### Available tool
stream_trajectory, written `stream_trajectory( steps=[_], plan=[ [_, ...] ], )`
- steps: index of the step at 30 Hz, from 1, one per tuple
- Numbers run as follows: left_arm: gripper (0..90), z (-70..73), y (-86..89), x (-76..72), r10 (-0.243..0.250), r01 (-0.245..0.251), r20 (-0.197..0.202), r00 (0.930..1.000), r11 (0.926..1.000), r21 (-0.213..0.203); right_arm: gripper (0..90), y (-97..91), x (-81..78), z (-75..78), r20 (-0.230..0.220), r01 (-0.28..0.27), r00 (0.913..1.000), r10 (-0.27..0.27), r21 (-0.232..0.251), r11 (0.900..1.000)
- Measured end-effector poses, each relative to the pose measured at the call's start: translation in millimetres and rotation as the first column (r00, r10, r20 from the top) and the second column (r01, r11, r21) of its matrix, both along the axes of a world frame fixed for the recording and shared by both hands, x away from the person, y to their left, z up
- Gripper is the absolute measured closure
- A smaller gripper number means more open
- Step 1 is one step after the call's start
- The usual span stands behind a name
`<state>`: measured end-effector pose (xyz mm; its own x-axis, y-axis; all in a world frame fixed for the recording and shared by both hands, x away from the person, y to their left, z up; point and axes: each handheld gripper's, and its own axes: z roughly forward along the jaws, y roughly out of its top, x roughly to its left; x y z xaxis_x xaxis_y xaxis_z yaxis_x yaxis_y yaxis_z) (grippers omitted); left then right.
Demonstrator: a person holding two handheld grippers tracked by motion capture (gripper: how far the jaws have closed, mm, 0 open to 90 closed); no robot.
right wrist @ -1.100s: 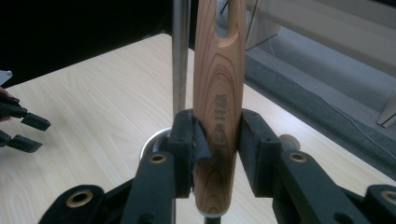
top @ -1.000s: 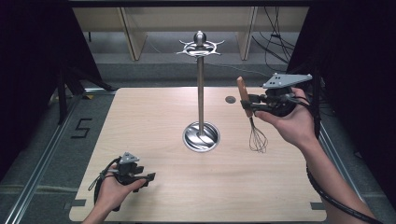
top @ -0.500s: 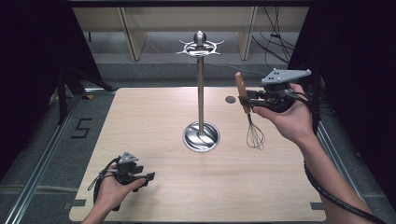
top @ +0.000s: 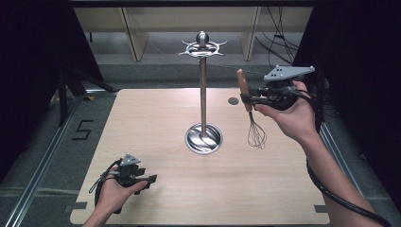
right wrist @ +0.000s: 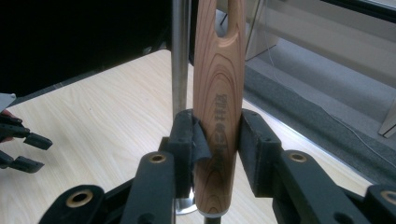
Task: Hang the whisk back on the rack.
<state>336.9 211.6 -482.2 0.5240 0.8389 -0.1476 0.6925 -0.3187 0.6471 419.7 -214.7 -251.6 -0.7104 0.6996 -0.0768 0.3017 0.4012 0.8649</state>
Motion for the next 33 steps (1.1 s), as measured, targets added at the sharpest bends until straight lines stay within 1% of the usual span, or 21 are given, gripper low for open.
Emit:
stream_trajectory(
  steps=[1,2,4,7,9,10,11,12,14,15,16,18,19,20,23,24,25,26,30,31,33],
  plan=[
    [40.6,-0.1,-0.1,0.0,0.000,0.000,0.000,1.0000,1.0000,0.000,68.8,1.9,-0.3,-0.5,0.003,0.013,0.9999,-0.014,0.020,0.9997],
    [40.6,-0.2,-0.2,-0.1,0.000,0.000,-0.001,1.0000,1.0000,0.000,68.8,1.1,-0.3,1.0,-0.012,0.004,0.9999,-0.004,0.008,1.0000],
    [40.6,-0.4,-0.3,-0.1,0.000,0.000,0.004,1.0000,1.0000,-0.006,68.8,1.1,1.1,2.1,0.003,-0.002,1.0000,0.002,0.003,1.0000],
    [40.6,-0.3,-0.5,-0.2,0.001,-0.001,0.003,1.0000,1.0000,-0.007,68.8,2.8,1.6,2.1,0.013,0.005,0.9999,-0.005,0.015,0.9999],
    [40.6,-0.2,-0.5,-0.3,0.002,-0.002,0.004,1.0000,1.0000,-0.007,68.8,1.9,1.7,3.9,0.000,-0.001,1.0000,0.001,0.004,1.0000],
    [40.6,-0.1,-0.5,-0.3,0.002,-0.002,0.004,1.0000,1.0000,-0.007,68.8,2.5,1.3,4.3,-0.010,0.004,0.9999,-0.003,0.010,0.9999],
    [40.6,-0.1,-0.4,-0.3,0.002,-0.002,0.004,1.0000,1.0000,-0.007,68.8,2.2,2.6,4.4,0.006,-0.004,1.0000,0.004,0.007,1.0000],
    [40.6,-0.1,-0.4,-0.2,0.002,-0.001,0.004,1.0000,1.0000,-0.006,68.8,2.5,2.4,4.9,-0.003,-0.003,1.0000,0.003,0.011,0.9999],
    [40.6,0.0,-0.1,-0.1,0.000,0.000,0.003,1.0000,1.0000,-0.004,68.8,4.0,2.4,4.8,0.006,0.009,0.9999,-0.009,0.028,0.9996],
    [40.6,0.0,-0.3,-0.2,0.001,-0.001,0.003,1.0000,1.0000,-0.006,68.8,2.8,2.3,6.6,-0.002,0.001,1.0000,-0.001,0.010,1.0000],
    [40.6,0.1,-0.2,-0.1,0.000,0.000,0.003,1.0000,1.0000,-0.006,68.8,3.0,3.3,7.2,0.008,-0.001,1.0000,0.001,0.009,1.0000],
    [40.6,0.3,-0.1,0.0,-0.001,0.001,0.000,1.0000,1.0000,-0.004,68.8,4.5,2.5,7.6,0.002,0.008,1.0000,-0.008,0.018,0.9998],
    [40.6,0.0,-0.2,0.0,0.001,-0.001,0.005,1.0000,1.0000,-0.004,68.8,5.4,3.4,7.6,0.019,0.011,0.9997,-0.012,0.026,0.9996],
    [40.6,0.5,0.3,0.1,-0.003,0.003,-0.001,1.0000,1.0000,0.001,68.8,4.1,3.7,9.7,0.008,0.000,1.0000,0.000,0.008,1.0000],
    [40.6,0.4,0.5,0.1,-0.003,0.003,0.005,1.0000,1.0000,0.001,68.8,5.9,4.8,10.9,0.010,-0.001,0.9999,0.001,0.012,0.9999],
    [40.6,0.5,0.5,0.1,-0.002,0.001,0.005,1.0000,1.0000,0.001,68.8,7.2,4.2,10.7,0.001,0.005,1.0000,-0.005,0.023,0.9997],
    [40.6,0.5,0.5,0.1,-0.003,0.003,0.005,1.0000,1.0000,0.001,68.8,7.9,5.5,10.8,0.018,0.004,0.9998,-0.005,0.028,0.9996],
    [40.6,0.4,0.4,0.1,-0.003,0.003,0.005,1.0000,1.0000,0.000,68.8,7.1,5.7,12.1,0.013,-0.002,0.9999,0.002,0.014,0.9999],
    [40.6,0.7,0.2,0.0,-0.002,0.002,0.003,1.0000,1.0000,-0.001,68.8,9.9,5.9,13.5,0.012,0.009,0.9999,-0.010,0.032,0.9994],
    [40.6,0.8,0.3,0.0,-0.002,0.002,0.003,1.0000,1.0000,-0.001,68.8,9.1,7.2,15.0,0.016,-0.002,0.9999,0.002,0.021,0.9998],
    [40.6,1.0,0.4,0.0,0.000,0.000,0.003,1.0000,1.0000,0.001,68.8,9.7,7.4,16.1,0.015,0.000,0.9999,0.000,0.024,0.9997]
  ],
)
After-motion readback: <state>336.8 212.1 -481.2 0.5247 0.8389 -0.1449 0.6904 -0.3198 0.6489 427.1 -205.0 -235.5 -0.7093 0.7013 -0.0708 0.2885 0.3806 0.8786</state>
